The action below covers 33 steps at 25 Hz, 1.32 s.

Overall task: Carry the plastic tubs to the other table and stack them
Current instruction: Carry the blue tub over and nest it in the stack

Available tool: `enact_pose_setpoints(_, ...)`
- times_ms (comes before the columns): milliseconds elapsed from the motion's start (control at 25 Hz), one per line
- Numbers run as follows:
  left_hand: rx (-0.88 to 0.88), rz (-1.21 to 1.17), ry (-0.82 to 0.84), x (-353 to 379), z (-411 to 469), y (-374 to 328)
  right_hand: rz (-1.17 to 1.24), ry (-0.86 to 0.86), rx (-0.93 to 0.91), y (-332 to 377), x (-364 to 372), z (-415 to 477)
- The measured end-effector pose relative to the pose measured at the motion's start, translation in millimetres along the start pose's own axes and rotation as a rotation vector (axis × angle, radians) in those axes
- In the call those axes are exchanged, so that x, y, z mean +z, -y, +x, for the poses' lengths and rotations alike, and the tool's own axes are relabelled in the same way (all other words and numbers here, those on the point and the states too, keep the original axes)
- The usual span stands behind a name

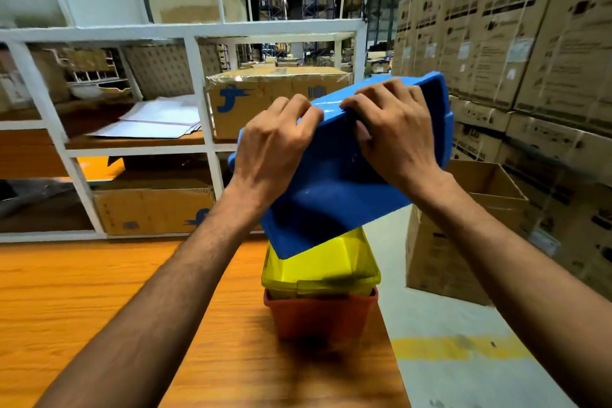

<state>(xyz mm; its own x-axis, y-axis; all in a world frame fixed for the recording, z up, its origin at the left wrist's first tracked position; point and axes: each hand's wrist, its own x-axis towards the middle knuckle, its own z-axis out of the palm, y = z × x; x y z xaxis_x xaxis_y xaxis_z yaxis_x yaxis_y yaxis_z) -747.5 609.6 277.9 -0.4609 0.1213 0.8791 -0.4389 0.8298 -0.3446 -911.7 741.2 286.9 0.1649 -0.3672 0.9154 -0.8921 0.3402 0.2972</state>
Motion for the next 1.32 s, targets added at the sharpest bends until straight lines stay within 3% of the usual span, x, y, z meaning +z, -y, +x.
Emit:
enact_pose_setpoints(120, -0.049, 0.071, -0.122, 4, 6, 1, -0.028, -0.119, 0.014, -1, 7, -1)
enact_pose_setpoints(240, -0.209, -0.010, -0.160, 2, 8, -6, 0.001, -0.101, 0.107, 7, 18, -11)
enact_pose_setpoints(400, -0.463, -0.094, -0.200, -1, -16, -23, 0.236, -0.068, 0.514, 18, 25, -20)
enact_pose_setpoints(520, -0.824, -0.137, -0.218, 3, -40, -22, 0.437, -0.087, 0.846, 20, 23, -21)
enact_pose_setpoints(640, -1.154, -0.583, -0.273, 15, -57, -12, 0.629, -0.082, 1.055, 20, 26, -27)
enact_pose_setpoints(720, -1.296, -0.896, -0.217, 17, -62, -8, 0.757, -0.093, 1.128, 20, 30, -34)
enact_pose_setpoints(960, -1.163, -1.017, -0.058, 16, -74, 14, 1.066, 0.027, 1.194, 12, 37, -59)
enact_pose_setpoints(1160, -1.196, -1.168, 0.222, 21, -85, 30, 1.148, 0.134, 1.328, 9, 37, -78)
enact_pose_setpoints(1320, -1.240, -1.244, 0.275, 23, -85, 34, 1.224, 0.139, 1.369, 12, 42, -81)
